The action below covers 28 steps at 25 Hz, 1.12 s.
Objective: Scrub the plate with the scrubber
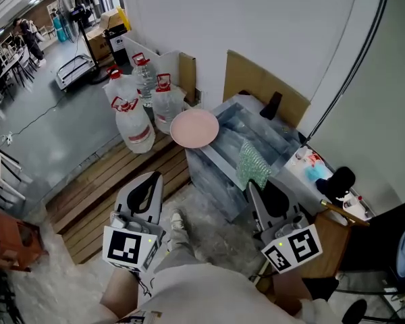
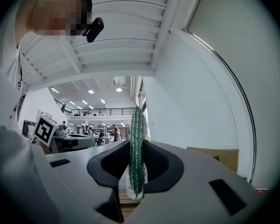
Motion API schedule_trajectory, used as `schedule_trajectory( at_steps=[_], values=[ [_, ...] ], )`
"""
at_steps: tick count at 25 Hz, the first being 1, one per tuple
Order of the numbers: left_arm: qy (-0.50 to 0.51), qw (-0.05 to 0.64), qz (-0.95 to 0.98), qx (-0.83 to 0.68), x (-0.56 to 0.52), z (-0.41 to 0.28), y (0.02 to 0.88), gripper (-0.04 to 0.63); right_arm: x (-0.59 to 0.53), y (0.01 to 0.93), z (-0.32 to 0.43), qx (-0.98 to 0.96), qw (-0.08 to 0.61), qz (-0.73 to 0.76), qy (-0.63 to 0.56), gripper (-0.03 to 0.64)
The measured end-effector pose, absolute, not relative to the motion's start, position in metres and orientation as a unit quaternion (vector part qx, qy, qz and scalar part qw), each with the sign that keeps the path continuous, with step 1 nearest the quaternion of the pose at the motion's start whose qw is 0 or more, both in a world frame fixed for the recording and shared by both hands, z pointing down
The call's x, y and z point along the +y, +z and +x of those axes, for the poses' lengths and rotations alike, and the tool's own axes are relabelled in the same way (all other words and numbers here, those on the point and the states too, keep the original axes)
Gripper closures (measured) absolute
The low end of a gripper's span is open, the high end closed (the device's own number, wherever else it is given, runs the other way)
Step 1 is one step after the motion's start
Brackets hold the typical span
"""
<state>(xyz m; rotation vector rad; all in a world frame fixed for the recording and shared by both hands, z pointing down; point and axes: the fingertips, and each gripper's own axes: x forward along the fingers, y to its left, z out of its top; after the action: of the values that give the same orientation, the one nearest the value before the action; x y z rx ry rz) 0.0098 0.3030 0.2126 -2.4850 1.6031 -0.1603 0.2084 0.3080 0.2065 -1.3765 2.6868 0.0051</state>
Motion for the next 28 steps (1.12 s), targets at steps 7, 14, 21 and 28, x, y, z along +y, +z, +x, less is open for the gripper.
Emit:
schedule_trajectory(
  at_steps=[7, 14, 21, 28],
  values=[
    [-0.060, 0.077, -0.838, 0.538, 0.246, -0.006, 0.232, 0.575, 0.252, 0.226, 0.193, 0.886, 0.046, -0.461, -0.006, 0.513],
    [-0.079, 0.037, -0.851, 0.519, 0.157, -0.032, 0.258, 0.575, 0.169, 0.247, 0.168, 0.879, 0.013, -0.477, -0.021, 0.514],
    [-0.097, -0.031, -0.865, 0.492, 0.047, -0.068, 0.291, 0.574, 0.063, 0.274, 0.127, 0.871, -0.026, -0.488, -0.056, 0.512],
    [-0.138, -0.102, -0.883, 0.437, -0.045, -0.096, 0.343, 0.508, -0.032, 0.323, 0.088, 0.852, -0.096, -0.510, -0.067, 0.512]
  ],
)
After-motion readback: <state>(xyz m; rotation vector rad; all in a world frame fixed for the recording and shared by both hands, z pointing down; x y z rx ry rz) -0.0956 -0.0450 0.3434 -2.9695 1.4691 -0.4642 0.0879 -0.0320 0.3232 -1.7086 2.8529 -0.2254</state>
